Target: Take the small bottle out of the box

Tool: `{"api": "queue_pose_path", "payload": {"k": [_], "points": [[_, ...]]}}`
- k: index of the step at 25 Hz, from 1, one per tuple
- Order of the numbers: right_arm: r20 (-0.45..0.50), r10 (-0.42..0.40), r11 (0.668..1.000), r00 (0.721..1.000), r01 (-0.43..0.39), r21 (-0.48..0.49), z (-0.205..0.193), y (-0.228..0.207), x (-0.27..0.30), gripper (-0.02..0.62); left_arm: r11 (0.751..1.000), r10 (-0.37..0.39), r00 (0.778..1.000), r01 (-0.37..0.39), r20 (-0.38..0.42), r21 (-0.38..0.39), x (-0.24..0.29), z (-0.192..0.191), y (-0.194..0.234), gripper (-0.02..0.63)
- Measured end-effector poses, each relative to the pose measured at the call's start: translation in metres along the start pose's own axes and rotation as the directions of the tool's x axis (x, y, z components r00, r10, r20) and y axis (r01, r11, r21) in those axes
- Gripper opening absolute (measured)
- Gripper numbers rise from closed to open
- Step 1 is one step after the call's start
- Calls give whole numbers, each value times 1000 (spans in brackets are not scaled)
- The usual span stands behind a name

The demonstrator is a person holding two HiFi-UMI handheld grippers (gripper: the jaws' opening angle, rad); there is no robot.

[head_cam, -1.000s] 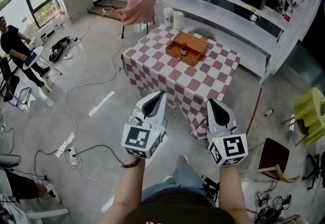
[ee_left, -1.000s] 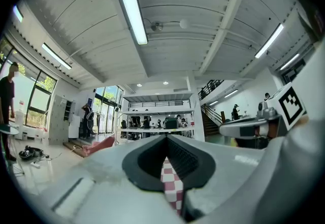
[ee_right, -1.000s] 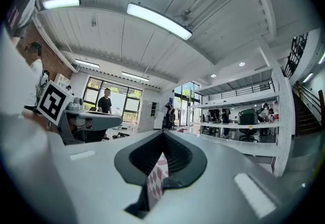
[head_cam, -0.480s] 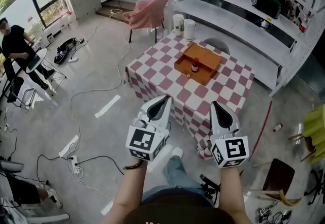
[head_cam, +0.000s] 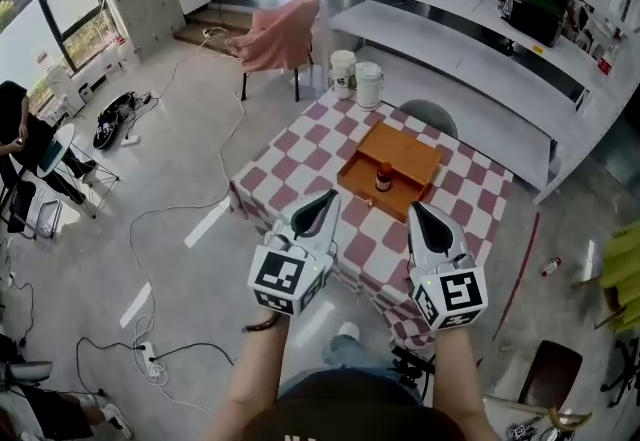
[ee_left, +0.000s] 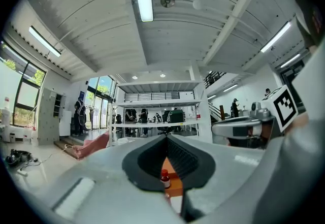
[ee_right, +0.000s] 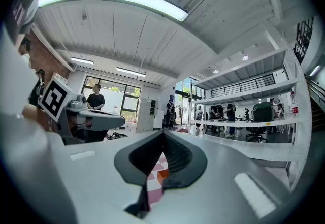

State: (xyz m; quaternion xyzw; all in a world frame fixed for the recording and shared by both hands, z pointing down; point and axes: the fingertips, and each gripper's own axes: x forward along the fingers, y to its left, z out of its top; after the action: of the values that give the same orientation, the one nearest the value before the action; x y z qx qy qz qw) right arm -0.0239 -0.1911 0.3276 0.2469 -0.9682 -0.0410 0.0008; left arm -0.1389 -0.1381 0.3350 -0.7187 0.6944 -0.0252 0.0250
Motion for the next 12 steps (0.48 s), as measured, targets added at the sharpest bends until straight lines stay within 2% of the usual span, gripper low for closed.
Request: {"api": "queue_pose_path", "payload": {"k": [6,12], "points": [[-15,-36,999,999,36,8,-12,-31,47,2,999,-49,999,49,-12,-3,52,-16,28,-8],[-75,-52,998,996,53,18,-30,-43,77,2,996,-85,996,84,-32,-38,84,-33,53,-8]]}}
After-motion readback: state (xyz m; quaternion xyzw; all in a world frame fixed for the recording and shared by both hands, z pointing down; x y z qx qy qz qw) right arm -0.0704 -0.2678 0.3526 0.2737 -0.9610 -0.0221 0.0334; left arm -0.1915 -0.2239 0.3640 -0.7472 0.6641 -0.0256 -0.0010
